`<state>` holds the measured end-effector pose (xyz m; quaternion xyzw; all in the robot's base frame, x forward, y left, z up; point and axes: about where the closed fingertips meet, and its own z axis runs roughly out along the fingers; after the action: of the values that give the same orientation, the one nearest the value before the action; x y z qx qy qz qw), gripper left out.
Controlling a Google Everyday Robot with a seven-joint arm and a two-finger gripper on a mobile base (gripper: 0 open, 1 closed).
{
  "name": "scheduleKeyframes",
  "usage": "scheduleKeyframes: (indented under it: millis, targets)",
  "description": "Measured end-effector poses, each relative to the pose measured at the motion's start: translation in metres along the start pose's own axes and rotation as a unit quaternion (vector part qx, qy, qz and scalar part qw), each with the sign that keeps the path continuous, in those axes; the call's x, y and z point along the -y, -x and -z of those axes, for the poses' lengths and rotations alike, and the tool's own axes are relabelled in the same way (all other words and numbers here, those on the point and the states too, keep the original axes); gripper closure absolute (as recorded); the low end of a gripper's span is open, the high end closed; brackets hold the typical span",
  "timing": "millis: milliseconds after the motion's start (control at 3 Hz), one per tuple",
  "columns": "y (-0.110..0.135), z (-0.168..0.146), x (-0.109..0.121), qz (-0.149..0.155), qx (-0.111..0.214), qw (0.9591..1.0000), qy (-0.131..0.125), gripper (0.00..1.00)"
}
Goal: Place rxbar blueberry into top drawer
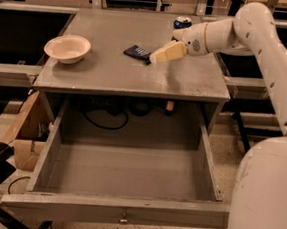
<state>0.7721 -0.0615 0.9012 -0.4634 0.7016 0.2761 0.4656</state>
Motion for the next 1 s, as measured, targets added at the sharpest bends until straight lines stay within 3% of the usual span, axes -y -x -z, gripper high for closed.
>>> scheduleKeyframes:
  millis: [333,667,1000]
  targets:
    - [0.015,-0.036,-0.008,0.01,0.018,0.9993,0.031,0.0]
    - [0.016,-0.067,-0.004,0.02,0.014,0.9989,0.039,0.0]
    - [0.012,-0.09,0.008,0.032,-0.018,0.9991,0.022,0.0]
